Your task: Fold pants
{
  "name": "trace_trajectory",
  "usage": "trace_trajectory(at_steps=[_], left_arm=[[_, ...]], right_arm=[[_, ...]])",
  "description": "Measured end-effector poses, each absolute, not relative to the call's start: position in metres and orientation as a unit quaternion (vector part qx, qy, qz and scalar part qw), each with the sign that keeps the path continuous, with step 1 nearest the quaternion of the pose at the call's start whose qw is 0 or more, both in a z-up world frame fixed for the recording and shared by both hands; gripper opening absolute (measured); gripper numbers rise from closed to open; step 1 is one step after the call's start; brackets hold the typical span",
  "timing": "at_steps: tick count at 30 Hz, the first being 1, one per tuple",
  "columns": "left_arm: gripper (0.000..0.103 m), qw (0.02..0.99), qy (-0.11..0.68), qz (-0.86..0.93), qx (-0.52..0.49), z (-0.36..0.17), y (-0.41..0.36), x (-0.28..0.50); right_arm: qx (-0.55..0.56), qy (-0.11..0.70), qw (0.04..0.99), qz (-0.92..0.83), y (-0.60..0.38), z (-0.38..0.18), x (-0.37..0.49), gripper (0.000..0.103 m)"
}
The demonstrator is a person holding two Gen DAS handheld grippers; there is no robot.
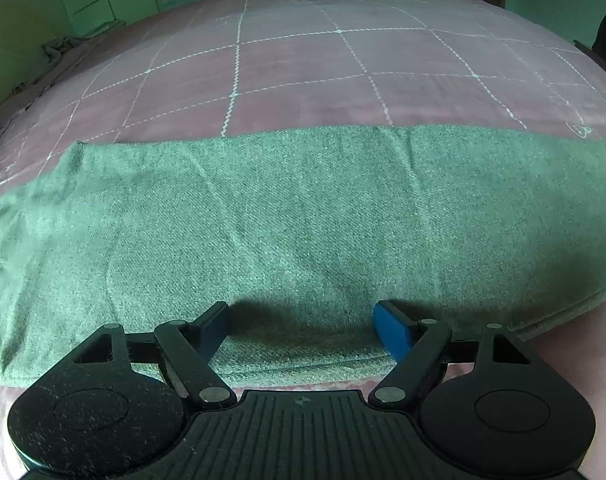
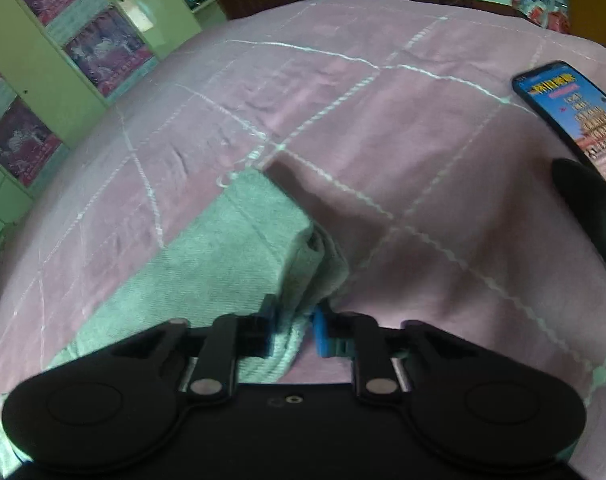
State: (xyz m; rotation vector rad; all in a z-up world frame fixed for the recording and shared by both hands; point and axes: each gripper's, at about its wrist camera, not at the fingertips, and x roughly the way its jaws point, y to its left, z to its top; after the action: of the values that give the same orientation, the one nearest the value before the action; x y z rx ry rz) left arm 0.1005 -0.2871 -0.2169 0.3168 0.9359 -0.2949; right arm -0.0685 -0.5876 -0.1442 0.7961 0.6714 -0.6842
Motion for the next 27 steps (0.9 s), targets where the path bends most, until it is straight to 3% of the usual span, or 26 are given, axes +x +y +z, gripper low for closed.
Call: trace_trajectory(at_steps=[8, 14, 19, 24, 27], left_arm=[[0.078, 0.871, 0.459, -0.138, 0.110, -0.189, -0.243, 0.118], [0.078, 0.886, 0.455, -0.063, 0.063, -0.173, -0.135, 0.148], [0.078, 0.883, 0.469, -0.005, 0.005, -0.178, -0.045, 0.164], [0.078, 0.873, 0.483, -0.030, -0.055, -0.184, -0.013, 0.163], [0.078, 0.853, 0.503, -0.082, -0.111, -0.185, -0.022, 0.167]], right_arm=[[0.263, 0.314, 0.855, -0.317, -0.555, -0.107, -0.044, 0.016], [0.169, 0.286, 0.927, -0.175, -0.454, -0.055, 0.018, 0.016], [0.143, 0.310, 0.939, -0.042, -0.345, -0.068, 0.066, 0.017], [0.137, 0.442, 0.886, 0.026, -0.280, -0.142, 0.099, 0.040], [0.136, 0.420, 0.896, 0.035, -0.283, -0.132, 0.089, 0.044]])
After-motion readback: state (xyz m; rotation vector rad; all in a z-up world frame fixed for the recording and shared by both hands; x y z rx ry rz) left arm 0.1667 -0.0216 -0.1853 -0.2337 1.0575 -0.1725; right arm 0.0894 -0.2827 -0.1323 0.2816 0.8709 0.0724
